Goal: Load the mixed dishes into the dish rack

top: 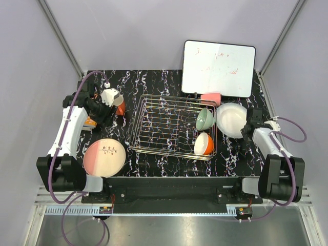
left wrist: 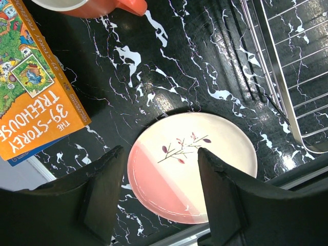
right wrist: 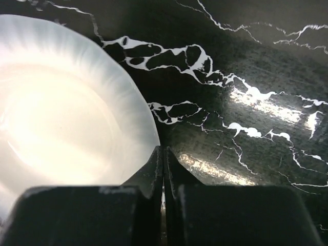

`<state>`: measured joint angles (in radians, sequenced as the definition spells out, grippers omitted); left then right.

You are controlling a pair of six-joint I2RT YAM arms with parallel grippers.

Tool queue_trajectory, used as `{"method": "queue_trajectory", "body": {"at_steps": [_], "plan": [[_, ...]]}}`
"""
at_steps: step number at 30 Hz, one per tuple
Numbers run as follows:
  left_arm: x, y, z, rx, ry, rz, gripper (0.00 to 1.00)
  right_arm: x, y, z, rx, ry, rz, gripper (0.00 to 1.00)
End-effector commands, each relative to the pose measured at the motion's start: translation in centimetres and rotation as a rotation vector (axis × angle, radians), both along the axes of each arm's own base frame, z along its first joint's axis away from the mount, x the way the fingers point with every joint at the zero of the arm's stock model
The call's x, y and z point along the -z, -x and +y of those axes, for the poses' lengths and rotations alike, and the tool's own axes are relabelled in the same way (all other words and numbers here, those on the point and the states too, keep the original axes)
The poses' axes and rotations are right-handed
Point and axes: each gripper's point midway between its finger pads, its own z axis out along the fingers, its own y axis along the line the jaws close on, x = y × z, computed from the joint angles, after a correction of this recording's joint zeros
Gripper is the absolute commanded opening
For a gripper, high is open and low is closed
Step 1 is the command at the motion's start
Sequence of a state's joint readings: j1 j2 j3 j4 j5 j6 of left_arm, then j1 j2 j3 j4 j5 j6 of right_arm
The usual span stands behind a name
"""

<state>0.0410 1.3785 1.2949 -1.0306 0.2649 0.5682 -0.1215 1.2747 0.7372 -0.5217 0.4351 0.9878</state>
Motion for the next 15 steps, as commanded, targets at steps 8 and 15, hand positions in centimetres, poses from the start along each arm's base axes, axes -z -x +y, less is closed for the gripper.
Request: {"method": "queue_trajectory", "body": {"at_steps": [8, 15], "plan": [[-0.5, 0.3, 0.7, -0.005, -0.018, -0.031, 0.62, 1.3, -4.5, -1.3, -0.015, -0.244, -0.212, 0.24], [0.0, 0.1, 0.6, 0.000, -0.011, -0.015, 0.62, 0.4, -3.5, -0.1, -0.141, -0.387, -0.343, 0.88]]}}
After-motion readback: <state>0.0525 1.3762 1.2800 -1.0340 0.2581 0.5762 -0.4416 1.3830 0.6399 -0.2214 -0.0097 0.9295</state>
